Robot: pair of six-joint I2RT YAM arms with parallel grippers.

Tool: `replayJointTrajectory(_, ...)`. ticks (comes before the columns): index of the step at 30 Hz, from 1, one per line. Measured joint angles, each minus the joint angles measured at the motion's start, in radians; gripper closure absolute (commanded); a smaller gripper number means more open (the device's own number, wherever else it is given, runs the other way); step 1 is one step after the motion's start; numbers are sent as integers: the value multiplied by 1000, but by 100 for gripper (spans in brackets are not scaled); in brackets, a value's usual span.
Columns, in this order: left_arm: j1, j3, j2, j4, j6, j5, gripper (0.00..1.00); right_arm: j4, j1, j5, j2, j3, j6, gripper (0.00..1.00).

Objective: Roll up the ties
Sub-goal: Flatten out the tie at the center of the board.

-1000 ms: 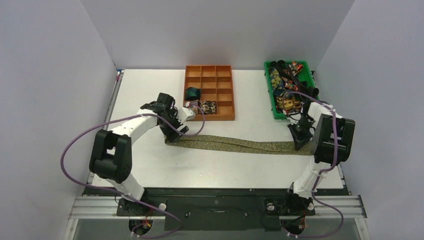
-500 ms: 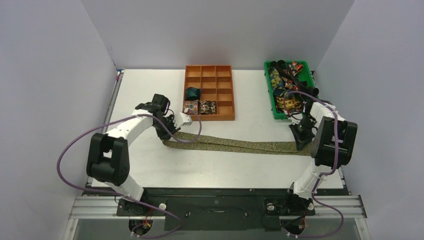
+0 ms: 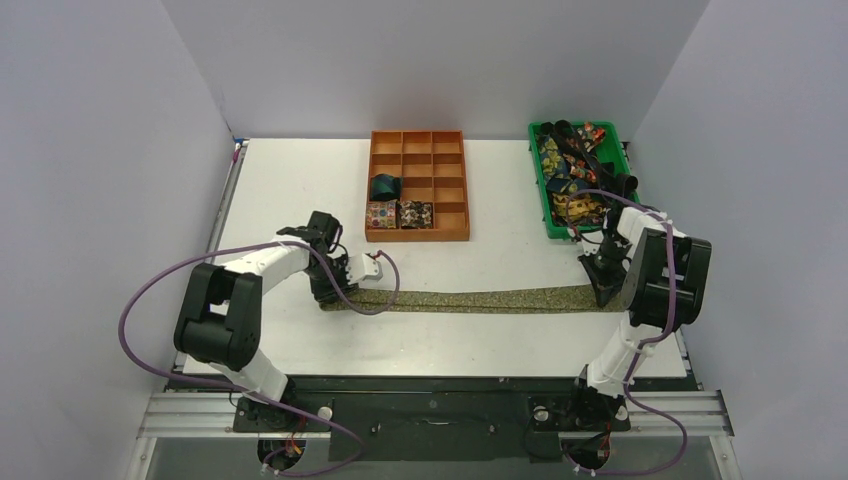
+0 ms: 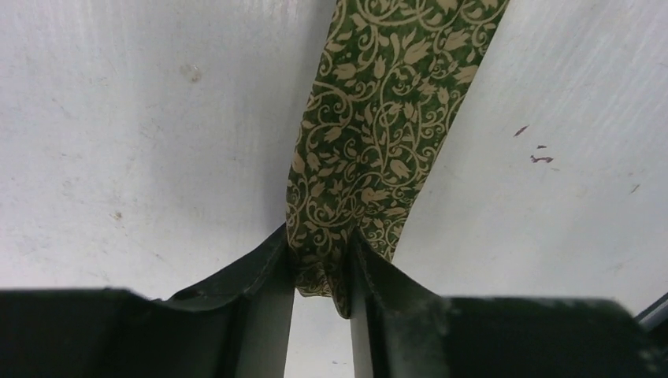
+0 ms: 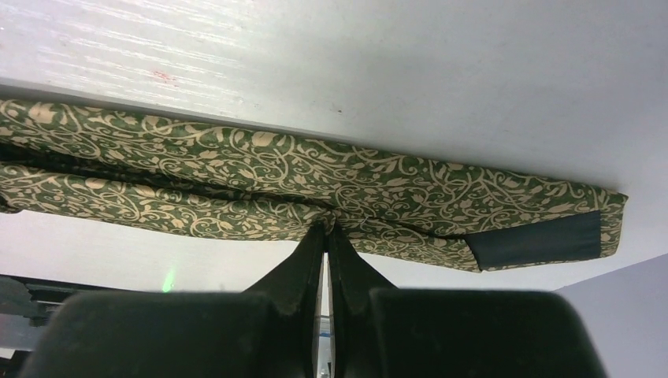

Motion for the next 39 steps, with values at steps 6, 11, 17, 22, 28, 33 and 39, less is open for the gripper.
replayJointTrajectory(6,0,8,-6,9,24,-20,27,-1,0,9,2,0,6,98)
replayJointTrajectory(11,2,94,-40,-87,-50,31,2,-2,-3,2,-6,-1,0,80)
replayJointTrajectory(17,19,179,-153,-115,-205,117,3,-29,-36,-50,-94,0,-31,76)
replayJointTrajectory(22,16,129,-190,-111,-245,118,3,-76,-47,-75,-181,13,-74,76)
replayJointTrajectory(28,-34,14,-168,-65,-187,36,3,-83,-47,-54,-184,-3,-102,77)
replayJointTrajectory(33,-105,-28,-106,-10,-138,-22,3,-48,-47,-25,-129,-32,-98,78)
replayJointTrajectory(39,-157,-46,-40,27,-116,-67,34,11,-47,12,-62,-64,-80,82)
